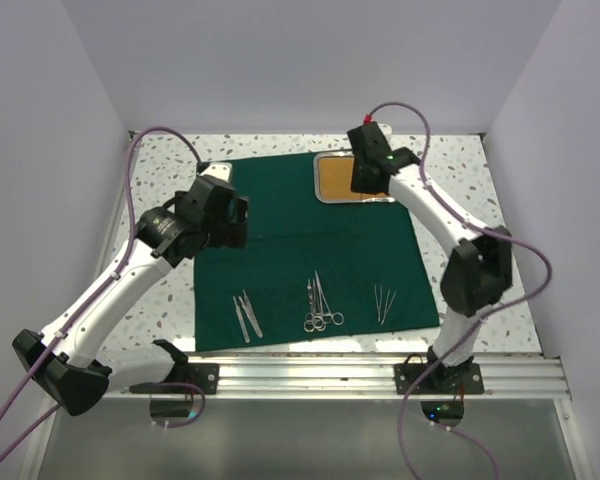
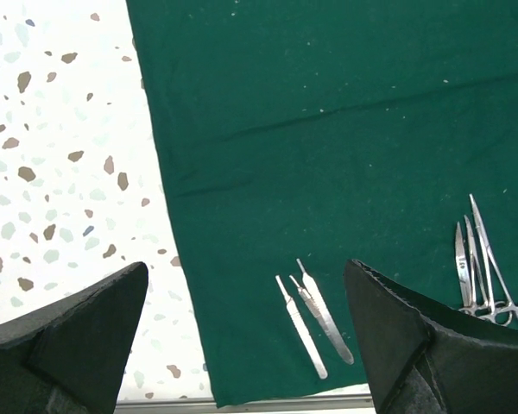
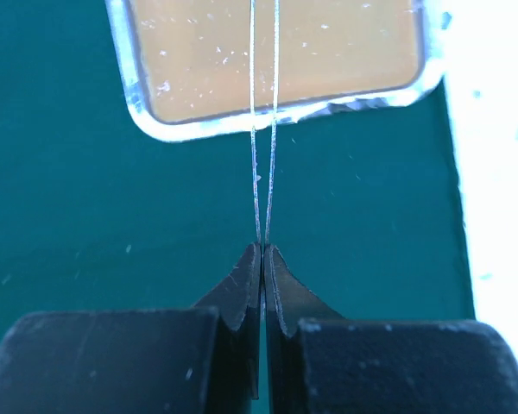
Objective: Open and lay out the surgical kit
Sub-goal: Place the medical item in the surgical kit.
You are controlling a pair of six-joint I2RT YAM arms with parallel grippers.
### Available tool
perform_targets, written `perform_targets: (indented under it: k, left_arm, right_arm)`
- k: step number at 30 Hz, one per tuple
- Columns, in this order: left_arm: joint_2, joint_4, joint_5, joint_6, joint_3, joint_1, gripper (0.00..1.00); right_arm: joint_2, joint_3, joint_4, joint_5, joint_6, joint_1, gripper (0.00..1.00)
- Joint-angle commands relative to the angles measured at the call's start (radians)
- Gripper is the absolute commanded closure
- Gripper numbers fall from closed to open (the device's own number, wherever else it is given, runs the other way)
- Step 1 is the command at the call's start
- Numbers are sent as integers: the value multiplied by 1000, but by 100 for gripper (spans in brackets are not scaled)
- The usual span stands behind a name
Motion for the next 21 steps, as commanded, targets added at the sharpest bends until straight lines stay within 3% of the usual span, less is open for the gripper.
perform_targets:
  k: [1, 6, 13, 21]
  left_arm:
    - [1, 49, 23, -45, 38, -6, 0]
    - [10, 83, 13, -52, 29, -6, 0]
    - [64, 141, 55, -78, 37, -6, 0]
    - [96, 155, 105, -149, 53, -8, 0]
  right_arm:
    - [-212, -177, -17, -21, 23, 2, 100]
    - [-531, -514, -35, -119, 110, 53, 100]
    - [-862, -978, -49, -190, 386, 177, 100]
    - [-1003, -1158, -31, -158, 423, 180, 100]
